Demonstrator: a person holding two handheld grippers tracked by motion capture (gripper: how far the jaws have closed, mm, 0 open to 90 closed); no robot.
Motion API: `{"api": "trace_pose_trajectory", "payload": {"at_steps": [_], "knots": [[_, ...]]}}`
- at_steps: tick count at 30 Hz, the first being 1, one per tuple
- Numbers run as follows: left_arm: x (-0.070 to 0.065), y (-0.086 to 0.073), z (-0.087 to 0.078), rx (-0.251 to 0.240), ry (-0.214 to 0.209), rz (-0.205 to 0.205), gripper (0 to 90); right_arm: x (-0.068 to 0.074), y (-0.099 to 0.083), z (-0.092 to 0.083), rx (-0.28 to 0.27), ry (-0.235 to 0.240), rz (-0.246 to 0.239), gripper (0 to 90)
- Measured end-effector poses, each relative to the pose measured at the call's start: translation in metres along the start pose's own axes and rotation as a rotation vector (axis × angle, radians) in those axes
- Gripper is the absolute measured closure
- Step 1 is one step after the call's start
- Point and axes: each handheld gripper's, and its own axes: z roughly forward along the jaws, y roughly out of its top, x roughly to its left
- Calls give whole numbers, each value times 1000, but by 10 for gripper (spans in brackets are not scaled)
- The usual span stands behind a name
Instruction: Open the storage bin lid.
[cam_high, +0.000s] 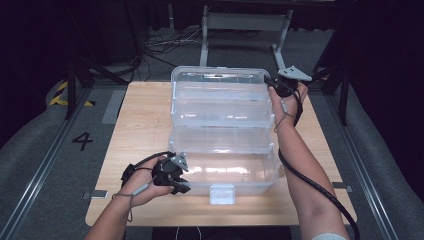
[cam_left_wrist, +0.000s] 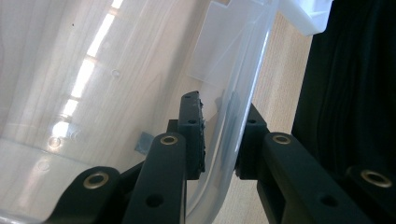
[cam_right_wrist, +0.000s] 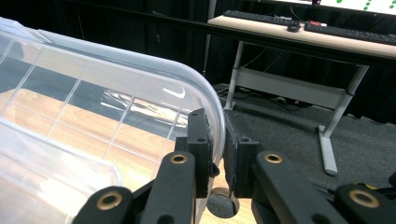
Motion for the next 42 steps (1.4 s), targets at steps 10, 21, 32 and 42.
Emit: {"api": "trace_pose_trajectory", "payload": {"at_steps": [10, 21, 32, 42], "knots": [[0, 0, 0, 4, 0, 3, 772, -4, -5, 8, 11, 14, 7, 823], [1, 1, 0, 5, -1, 11, 772, -8, -11, 16, 26, 27, 15, 820], [1, 1, 0, 9, -1, 10, 773, -10, -18, 24, 36, 38, 17, 817], [1, 1, 0, 9, 0, 15, 773, -12, -25, 30, 51, 44, 13, 815]]}}
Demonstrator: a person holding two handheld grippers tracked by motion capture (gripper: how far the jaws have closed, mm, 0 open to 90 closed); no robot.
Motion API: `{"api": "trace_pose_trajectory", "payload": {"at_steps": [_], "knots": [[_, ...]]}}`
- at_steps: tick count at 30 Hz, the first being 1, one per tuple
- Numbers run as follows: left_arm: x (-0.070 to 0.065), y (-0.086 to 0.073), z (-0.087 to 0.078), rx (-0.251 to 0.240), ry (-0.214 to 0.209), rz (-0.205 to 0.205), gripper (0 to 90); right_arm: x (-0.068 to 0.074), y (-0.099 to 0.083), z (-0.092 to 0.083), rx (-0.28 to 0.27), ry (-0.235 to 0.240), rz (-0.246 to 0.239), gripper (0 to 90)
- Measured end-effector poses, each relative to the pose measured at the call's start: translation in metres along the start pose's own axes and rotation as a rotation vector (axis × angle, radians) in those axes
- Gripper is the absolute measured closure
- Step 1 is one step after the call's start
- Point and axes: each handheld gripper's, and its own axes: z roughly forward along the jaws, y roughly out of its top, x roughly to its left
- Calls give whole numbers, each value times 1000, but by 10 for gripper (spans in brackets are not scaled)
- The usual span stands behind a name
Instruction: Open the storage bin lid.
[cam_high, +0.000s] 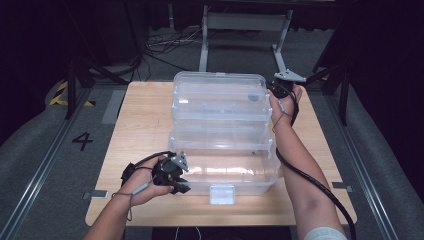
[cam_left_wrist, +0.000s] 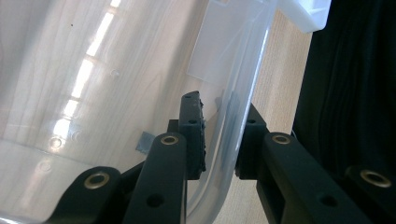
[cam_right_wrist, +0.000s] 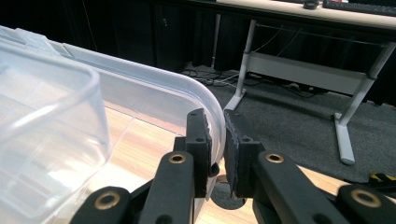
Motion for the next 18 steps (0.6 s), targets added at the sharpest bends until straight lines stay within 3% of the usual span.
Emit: {"api": "trace_pose_trajectory", "payload": {"at_steps": [18], "knots": [[0, -1, 0, -1, 2, -5, 773, -2, -12, 11, 43, 6, 25, 817]]}}
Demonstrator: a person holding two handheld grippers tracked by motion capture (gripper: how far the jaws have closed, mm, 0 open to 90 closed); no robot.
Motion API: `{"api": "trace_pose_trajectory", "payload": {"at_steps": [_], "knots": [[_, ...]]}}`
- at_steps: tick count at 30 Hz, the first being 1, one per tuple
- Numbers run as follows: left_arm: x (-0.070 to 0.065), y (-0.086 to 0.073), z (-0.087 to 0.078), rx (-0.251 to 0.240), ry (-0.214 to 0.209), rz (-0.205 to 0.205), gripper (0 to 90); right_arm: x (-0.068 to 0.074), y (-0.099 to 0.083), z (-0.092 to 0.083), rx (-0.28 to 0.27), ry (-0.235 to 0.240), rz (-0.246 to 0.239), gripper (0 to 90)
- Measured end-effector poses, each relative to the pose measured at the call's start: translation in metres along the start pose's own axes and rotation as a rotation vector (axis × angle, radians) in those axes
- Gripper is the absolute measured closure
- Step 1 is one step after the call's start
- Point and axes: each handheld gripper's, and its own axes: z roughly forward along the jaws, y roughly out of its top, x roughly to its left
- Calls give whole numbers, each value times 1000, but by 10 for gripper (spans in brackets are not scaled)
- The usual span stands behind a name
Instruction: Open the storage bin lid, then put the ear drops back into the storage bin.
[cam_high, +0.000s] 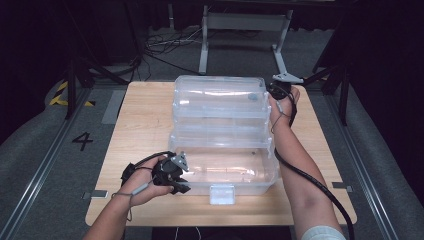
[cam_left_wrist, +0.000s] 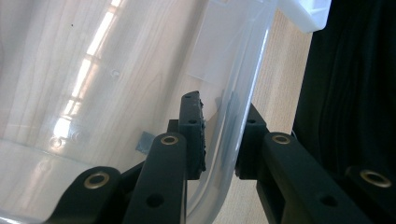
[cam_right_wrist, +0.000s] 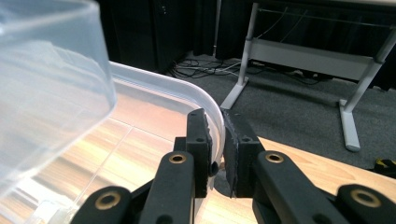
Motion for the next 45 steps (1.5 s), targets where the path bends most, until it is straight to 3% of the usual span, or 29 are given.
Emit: {"api": "trace_pose_trajectory", "payload": {"at_steps": [11, 17, 24, 31, 33, 35, 36, 41, 45], "knots": [[0, 0, 0, -1, -4, 0, 772, -1, -2, 3, 14, 10, 11, 819], [1, 0, -5, -27, -20, 2, 763, -5, 4, -10, -18, 32, 49, 754], [0, 2, -28, -128, -41, 16, 731, -6, 23, -39, -71, 48, 38, 646], [6, -4, -46, -177, 11, -31, 620, -1, 37, -79, -88, 88, 21, 565], [8, -5, -50, -180, 40, -37, 579, 1, 37, -92, -80, 98, 29, 561], [8, -6, -53, -193, 43, -49, 563, 4, 38, -106, -81, 125, 33, 553], [9, -8, -57, -205, 49, -60, 563, 4, 38, -106, -81, 125, 33, 553], [16, -16, -67, -242, 77, -105, 515, 7, 33, -148, -71, 165, -2, 539], [19, -19, -71, -256, 89, -129, 500, 6, 29, -164, -68, 182, 3, 534]]}}
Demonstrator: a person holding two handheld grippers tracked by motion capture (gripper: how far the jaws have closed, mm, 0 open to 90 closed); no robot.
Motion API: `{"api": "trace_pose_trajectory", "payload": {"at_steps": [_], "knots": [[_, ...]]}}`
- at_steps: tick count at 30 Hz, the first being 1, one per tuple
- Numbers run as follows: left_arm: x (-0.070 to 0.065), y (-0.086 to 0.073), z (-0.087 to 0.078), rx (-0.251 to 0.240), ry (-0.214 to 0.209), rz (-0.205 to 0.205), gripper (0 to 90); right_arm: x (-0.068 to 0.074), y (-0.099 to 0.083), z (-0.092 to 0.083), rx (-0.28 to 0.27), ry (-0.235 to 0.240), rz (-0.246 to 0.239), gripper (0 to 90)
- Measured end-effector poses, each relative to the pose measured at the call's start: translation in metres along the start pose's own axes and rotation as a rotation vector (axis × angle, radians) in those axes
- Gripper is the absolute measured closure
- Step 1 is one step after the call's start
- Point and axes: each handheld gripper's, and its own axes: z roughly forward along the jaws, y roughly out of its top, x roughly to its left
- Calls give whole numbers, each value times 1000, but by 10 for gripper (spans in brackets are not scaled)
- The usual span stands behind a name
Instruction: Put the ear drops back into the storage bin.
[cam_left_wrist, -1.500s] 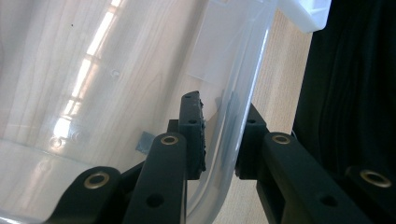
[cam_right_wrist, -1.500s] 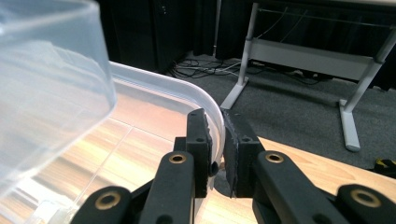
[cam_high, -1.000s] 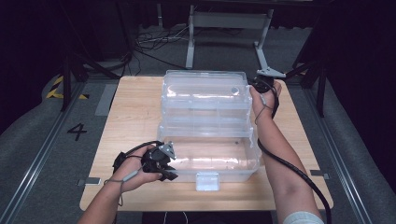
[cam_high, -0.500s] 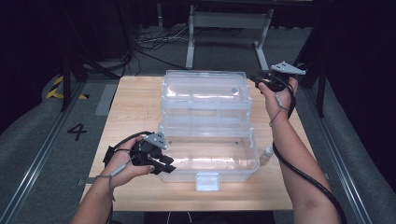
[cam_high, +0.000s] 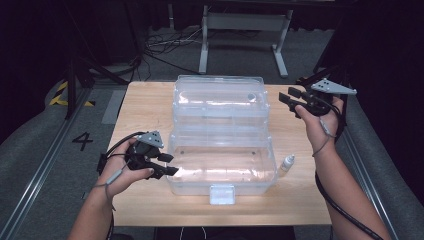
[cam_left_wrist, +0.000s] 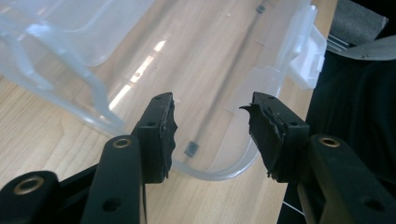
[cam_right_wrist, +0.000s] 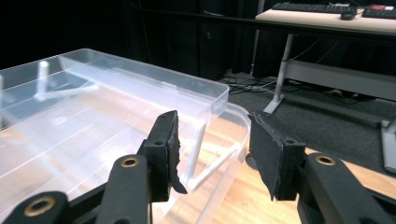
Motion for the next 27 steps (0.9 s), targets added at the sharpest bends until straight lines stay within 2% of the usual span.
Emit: {"api": "trace_pose_trajectory", "payload": {"at_steps": [5, 6, 11, 15, 17, 20, 27], "knots": [[7, -5, -6, -18, 24, -42, 474, 1, -6, -22, 20, 17, 2, 534], [7, -5, -6, -18, 24, -42, 465, 1, -6, -22, 20, 17, 2, 534], [17, -10, -10, -23, 75, -123, 421, 2, -10, -38, 63, 14, -35, 560], [19, -13, -14, -34, 88, -143, 401, 3, -12, -48, 92, 44, -29, 556], [19, -13, -16, -40, 93, -147, 394, 3, -14, -52, 106, 72, -11, 550], [20, -14, -17, -46, 98, -155, 390, 3, -16, -57, 128, 87, -3, 547], [23, -17, -20, -50, 104, -169, 387, 1, -21, -68, 209, 114, -17, 551]]}}
